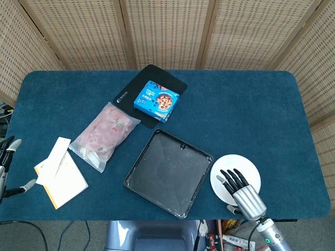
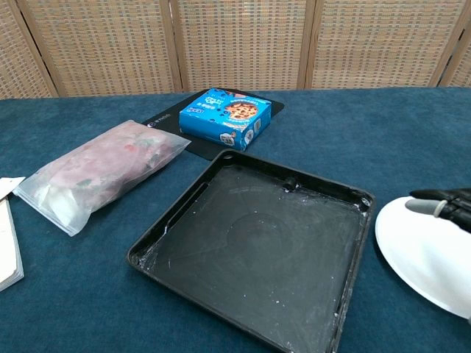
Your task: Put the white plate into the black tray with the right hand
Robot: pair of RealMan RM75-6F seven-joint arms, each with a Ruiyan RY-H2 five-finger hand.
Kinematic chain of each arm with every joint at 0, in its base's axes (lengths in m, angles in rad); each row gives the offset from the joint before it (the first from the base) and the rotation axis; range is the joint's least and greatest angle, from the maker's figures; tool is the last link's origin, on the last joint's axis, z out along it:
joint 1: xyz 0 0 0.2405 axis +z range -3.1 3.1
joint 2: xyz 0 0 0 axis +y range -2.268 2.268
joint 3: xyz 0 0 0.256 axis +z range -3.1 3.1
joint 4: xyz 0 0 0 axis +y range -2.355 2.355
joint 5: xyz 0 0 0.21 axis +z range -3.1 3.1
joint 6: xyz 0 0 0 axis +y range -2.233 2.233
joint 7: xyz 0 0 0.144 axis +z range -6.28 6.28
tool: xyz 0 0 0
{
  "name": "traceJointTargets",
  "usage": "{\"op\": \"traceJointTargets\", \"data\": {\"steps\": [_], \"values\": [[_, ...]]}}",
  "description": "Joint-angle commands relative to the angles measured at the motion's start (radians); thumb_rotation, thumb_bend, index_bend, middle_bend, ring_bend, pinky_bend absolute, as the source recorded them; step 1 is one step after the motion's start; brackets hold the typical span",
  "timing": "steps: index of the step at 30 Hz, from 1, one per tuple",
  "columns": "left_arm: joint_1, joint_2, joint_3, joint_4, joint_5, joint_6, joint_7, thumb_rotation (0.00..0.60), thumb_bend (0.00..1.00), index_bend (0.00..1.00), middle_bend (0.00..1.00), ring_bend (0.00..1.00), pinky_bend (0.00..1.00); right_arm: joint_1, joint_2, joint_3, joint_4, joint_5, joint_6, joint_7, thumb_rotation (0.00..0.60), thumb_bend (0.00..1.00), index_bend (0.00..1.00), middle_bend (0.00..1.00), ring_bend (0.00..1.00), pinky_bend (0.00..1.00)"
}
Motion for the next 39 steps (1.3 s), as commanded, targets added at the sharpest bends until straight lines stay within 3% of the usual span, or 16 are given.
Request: {"op": "traceJointTargets", "data": {"steps": [1, 7, 18, 26, 39], "values": [[-0.001, 0.001, 0.0, 0.0, -0.002, -0.004, -0.002, 0.6, 0.0, 0.0, 0.0, 0.0, 0.0, 0.01, -0.03, -0.013, 0.033, -0.005, 0.001, 0.002, 0.6, 0.0, 0.0, 0.0, 0.0, 0.0], [0.001, 0.004, 0.002, -0.001, 0.006, -0.003, -0.009, 0.6, 0.0, 0.0, 0.0, 0.0, 0.0, 0.008, -0.045, -0.027, 0.055, 0.014, -0.015, -0.01, 0.6, 0.0, 0.01, 0.0, 0.0, 0.0], [0.0, 0.006, 0.001, 0.0, 0.005, -0.01, -0.018, 0.6, 0.0, 0.0, 0.0, 0.0, 0.0, 0.015, -0.058, -0.022, 0.077, 0.061, -0.046, -0.048, 0.6, 0.01, 0.14, 0.0, 0.0, 0.0], [-0.001, 0.004, 0.002, -0.002, 0.005, -0.016, -0.014, 0.6, 0.0, 0.0, 0.0, 0.0, 0.0, 0.004, -0.068, 0.002, 0.078, 0.101, -0.029, -0.104, 0.6, 0.32, 0.23, 0.0, 0.0, 0.0], [0.002, 0.009, 0.004, 0.001, 0.004, -0.019, -0.023, 0.6, 0.0, 0.0, 0.0, 0.0, 0.0, -0.01, -0.09, 0.057, 0.088, 0.195, -0.03, -0.218, 0.6, 0.35, 0.23, 0.0, 0.0, 0.03]]}}
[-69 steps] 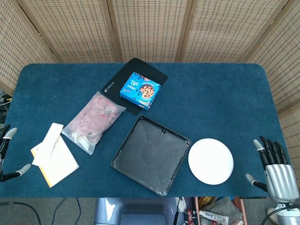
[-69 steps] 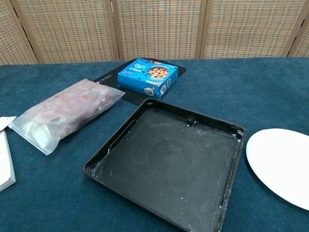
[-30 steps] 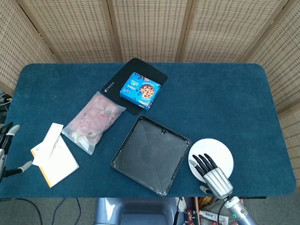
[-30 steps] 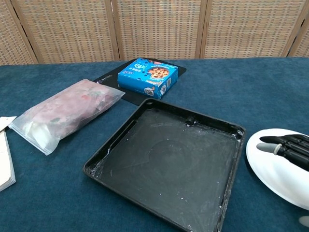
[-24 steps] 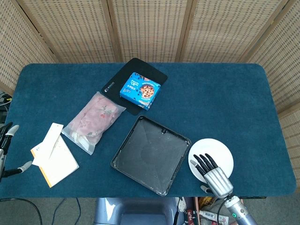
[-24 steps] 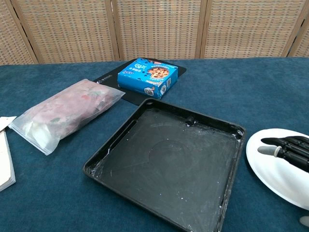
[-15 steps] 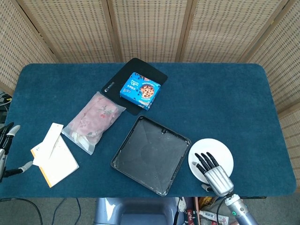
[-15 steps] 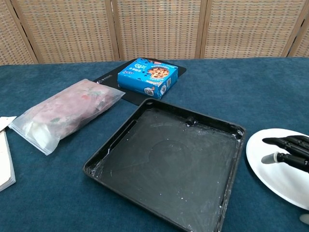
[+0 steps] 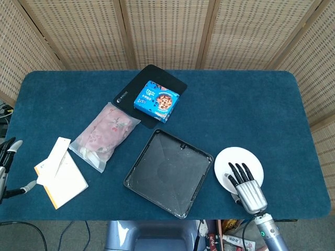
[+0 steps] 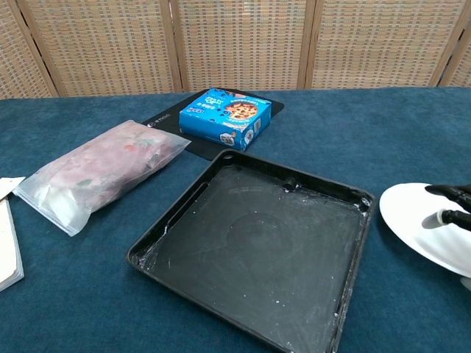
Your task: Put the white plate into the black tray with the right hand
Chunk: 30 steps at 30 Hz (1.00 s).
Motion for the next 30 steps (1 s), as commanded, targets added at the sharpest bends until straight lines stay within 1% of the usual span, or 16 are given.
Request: {"op": "traceJointTargets", "data": {"steps": [1, 4, 6, 8, 11, 16, 20, 22, 27, 29, 30], "values": [[-0.001, 0.0, 0.0, 0.0, 0.001, -0.001, -0.002, 0.6, 0.0, 0.0, 0.0, 0.0, 0.0, -0.005, -0.008, 0.026, -0.002, 0.044, -0.018, -0.078, 0.6, 0.35, 0.24, 0.0, 0.0, 0.04], [-0.001, 0.001, 0.0, -0.001, 0.0, -0.005, -0.003, 0.6, 0.0, 0.0, 0.0, 0.0, 0.0, -0.015, -0.019, 0.047, -0.013, 0.078, -0.015, -0.132, 0.6, 0.35, 0.29, 0.0, 0.0, 0.08], [-0.002, 0.002, 0.001, 0.0, -0.001, -0.007, -0.003, 0.6, 0.0, 0.0, 0.0, 0.0, 0.0, -0.02, -0.028, 0.059, -0.015, 0.091, -0.003, -0.164, 0.6, 0.38, 0.34, 0.0, 0.0, 0.1], [-0.002, 0.003, 0.002, 0.0, -0.001, -0.008, -0.003, 0.6, 0.0, 0.0, 0.0, 0.0, 0.0, -0.023, -0.034, 0.069, -0.02, 0.104, 0.004, -0.18, 0.6, 0.43, 0.38, 0.0, 0.0, 0.11], [-0.002, 0.004, 0.003, 0.0, 0.001, -0.009, -0.006, 0.6, 0.0, 0.0, 0.0, 0.0, 0.0, -0.026, -0.041, 0.085, -0.024, 0.127, 0.01, -0.205, 0.6, 0.48, 0.42, 0.0, 0.0, 0.13], [-0.002, 0.006, 0.004, 0.001, 0.005, -0.01, -0.012, 0.6, 0.0, 0.0, 0.0, 0.0, 0.0, -0.026, -0.046, 0.097, -0.028, 0.138, 0.028, -0.207, 0.6, 0.49, 0.52, 0.02, 0.0, 0.19], [-0.005, 0.007, 0.007, 0.003, 0.011, -0.018, -0.013, 0.6, 0.0, 0.0, 0.0, 0.0, 0.0, -0.023, -0.049, 0.106, -0.027, 0.138, 0.051, -0.189, 0.6, 0.49, 0.6, 0.06, 0.0, 0.19], [-0.006, 0.006, 0.008, 0.003, 0.013, -0.021, -0.011, 0.6, 0.0, 0.0, 0.0, 0.0, 0.0, -0.022, -0.047, 0.11, -0.031, 0.134, 0.065, -0.175, 0.6, 0.49, 0.61, 0.07, 0.0, 0.2], [-0.006, 0.009, 0.008, 0.001, 0.011, -0.023, -0.015, 0.6, 0.0, 0.0, 0.0, 0.0, 0.0, -0.015, -0.034, 0.136, -0.041, 0.11, 0.143, -0.134, 0.6, 0.49, 0.61, 0.08, 0.0, 0.2], [-0.006, 0.009, 0.008, 0.002, 0.01, -0.022, -0.018, 0.6, 0.0, 0.0, 0.0, 0.0, 0.0, -0.011, -0.021, 0.153, -0.051, 0.109, 0.169, -0.119, 0.6, 0.49, 0.62, 0.09, 0.0, 0.2], [-0.007, 0.01, 0.007, 0.003, 0.008, -0.025, -0.019, 0.6, 0.0, 0.0, 0.0, 0.0, 0.0, -0.007, -0.006, 0.177, -0.063, 0.113, 0.193, -0.105, 0.6, 0.49, 0.62, 0.09, 0.0, 0.2]]}}
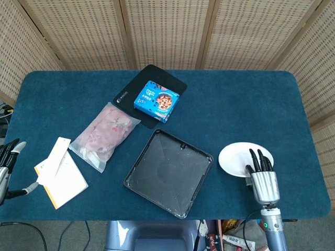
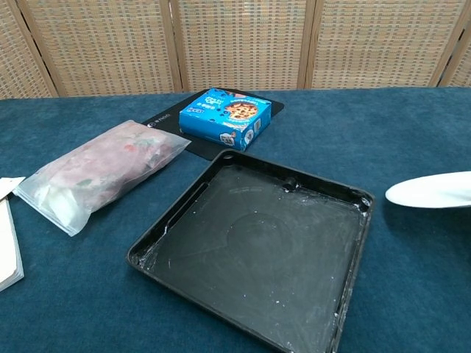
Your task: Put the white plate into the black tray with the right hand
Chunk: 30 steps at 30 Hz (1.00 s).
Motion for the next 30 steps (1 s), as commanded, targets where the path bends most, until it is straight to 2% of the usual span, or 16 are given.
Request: {"op": "traceJointTargets", "data": {"steps": [1, 5, 10, 17, 22, 25, 30], "values": [[-0.003, 0.0, -0.001, 0.002, -0.004, -0.007, -0.002, 0.6, 0.0, 0.0, 0.0, 0.0, 0.0, 0.013, 0.044, 0.053, -0.035, 0.001, 0.052, 0.04, 0.6, 0.49, 0.62, 0.09, 0.0, 0.2], [-0.006, 0.0, -0.004, 0.003, -0.013, -0.013, 0.0, 0.6, 0.0, 0.0, 0.0, 0.0, 0.0, 0.039, 0.125, 0.094, -0.112, -0.012, 0.075, 0.048, 0.6, 0.49, 0.62, 0.09, 0.0, 0.2], [-0.013, -0.009, -0.012, 0.003, -0.034, -0.024, 0.024, 0.6, 0.0, 0.0, 0.0, 0.0, 0.0, 0.091, 0.236, 0.142, -0.262, -0.049, 0.072, 0.051, 0.6, 0.49, 0.63, 0.1, 0.0, 0.2], [-0.028, -0.02, -0.025, 0.01, -0.067, -0.049, 0.037, 0.6, 0.0, 0.0, 0.0, 0.0, 0.0, 0.226, 0.351, 0.166, -0.433, -0.139, -0.053, 0.102, 0.6, 0.49, 0.63, 0.1, 0.0, 0.2], [-0.039, -0.033, -0.031, 0.022, -0.087, -0.07, 0.049, 0.6, 0.0, 0.0, 0.0, 0.0, 0.0, 0.346, 0.371, 0.177, -0.394, -0.223, -0.123, 0.218, 0.6, 0.49, 0.64, 0.11, 0.0, 0.2], [-0.047, -0.038, -0.037, 0.026, -0.109, -0.087, 0.057, 0.6, 0.0, 0.0, 0.0, 0.0, 0.0, 0.432, 0.369, 0.158, -0.356, -0.278, -0.185, 0.301, 0.6, 0.49, 0.64, 0.12, 0.0, 0.2], [-0.066, -0.046, -0.042, 0.035, -0.146, -0.13, 0.071, 0.6, 0.0, 0.0, 0.0, 0.0, 0.0, 0.538, 0.311, 0.135, -0.296, -0.345, -0.236, 0.309, 0.6, 0.49, 0.65, 0.12, 0.0, 0.2]]}}
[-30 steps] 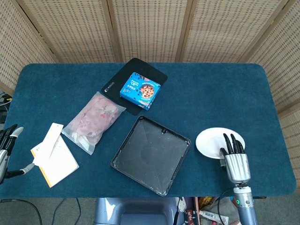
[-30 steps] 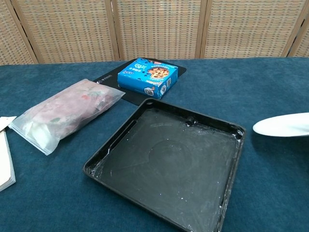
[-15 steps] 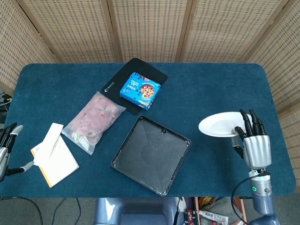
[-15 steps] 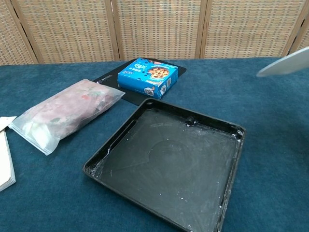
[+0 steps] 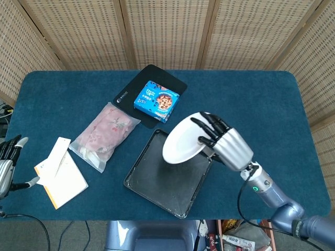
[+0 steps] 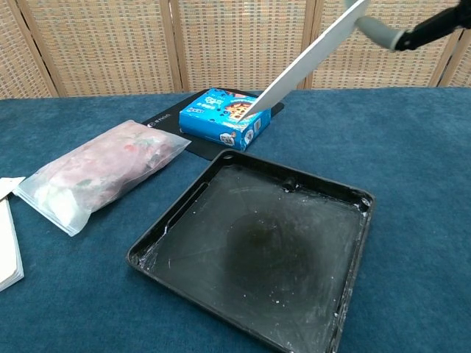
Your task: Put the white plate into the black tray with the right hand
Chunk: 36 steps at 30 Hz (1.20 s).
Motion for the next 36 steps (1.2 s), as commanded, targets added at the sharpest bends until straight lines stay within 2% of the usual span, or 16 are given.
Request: {"op": "traceJointTargets", "data": {"steps": [1, 8, 17, 23, 24, 25, 27, 29, 30, 33, 36], "values": [[-0.014, -0.005, -0.005, 0.006, -0.027, -0.03, 0.011, 0.6, 0.0, 0.0, 0.0, 0.0, 0.0, 0.087, -0.064, -0.024, 0.056, -0.048, -0.055, 0.012, 0.6, 0.49, 0.65, 0.12, 0.0, 0.2], [-0.022, -0.006, -0.015, 0.013, -0.06, -0.046, 0.006, 0.6, 0.0, 0.0, 0.0, 0.0, 0.0, 0.158, -0.149, -0.063, 0.127, -0.067, -0.096, 0.013, 0.6, 0.49, 0.65, 0.12, 0.0, 0.2], [-0.031, -0.002, -0.02, 0.024, -0.083, -0.069, -0.008, 0.6, 0.0, 0.0, 0.0, 0.0, 0.0, 0.173, -0.215, -0.149, 0.208, -0.092, -0.089, 0.022, 0.6, 0.49, 0.65, 0.12, 0.0, 0.2], [-0.038, -0.005, -0.014, 0.023, -0.083, -0.086, -0.002, 0.6, 0.0, 0.0, 0.0, 0.0, 0.0, 0.188, -0.283, -0.172, 0.258, -0.092, -0.083, 0.008, 0.6, 0.49, 0.65, 0.12, 0.0, 0.19], [-0.039, -0.006, -0.014, 0.023, -0.083, -0.086, 0.0, 0.6, 0.0, 0.0, 0.0, 0.0, 0.0, 0.192, -0.291, -0.173, 0.268, -0.094, -0.082, 0.001, 0.6, 0.48, 0.65, 0.12, 0.0, 0.19], [-0.039, -0.006, -0.013, 0.023, -0.083, -0.086, 0.001, 0.6, 0.0, 0.0, 0.0, 0.0, 0.0, 0.196, -0.298, -0.173, 0.28, -0.095, -0.083, -0.007, 0.6, 0.41, 0.65, 0.12, 0.0, 0.16], [-0.04, -0.006, -0.012, 0.022, -0.086, -0.09, 0.001, 0.6, 0.0, 0.0, 0.0, 0.0, 0.0, 0.199, -0.309, -0.174, 0.297, -0.081, -0.098, -0.02, 0.6, 0.19, 0.51, 0.08, 0.0, 0.1], [-0.042, -0.006, -0.012, 0.022, -0.087, -0.093, 0.001, 0.6, 0.0, 0.0, 0.0, 0.0, 0.0, 0.2, -0.3, -0.185, 0.296, -0.068, -0.132, -0.039, 0.6, 0.02, 0.23, 0.03, 0.0, 0.02], [-0.042, -0.006, -0.012, 0.021, -0.087, -0.093, 0.003, 0.6, 0.0, 0.0, 0.0, 0.0, 0.0, 0.199, -0.283, -0.195, 0.279, -0.053, -0.164, -0.052, 0.6, 0.0, 0.11, 0.01, 0.0, 0.01], [-0.044, -0.007, -0.01, 0.021, -0.086, -0.095, 0.007, 0.6, 0.0, 0.0, 0.0, 0.0, 0.0, 0.188, -0.239, -0.209, 0.215, -0.02, -0.217, -0.099, 0.6, 0.0, 0.0, 0.0, 0.0, 0.0], [-0.045, -0.008, -0.008, 0.019, -0.086, -0.097, 0.012, 0.6, 0.0, 0.0, 0.0, 0.0, 0.0, 0.171, -0.195, -0.217, 0.149, 0.015, -0.263, -0.176, 0.6, 0.0, 0.0, 0.0, 0.0, 0.0]]}}
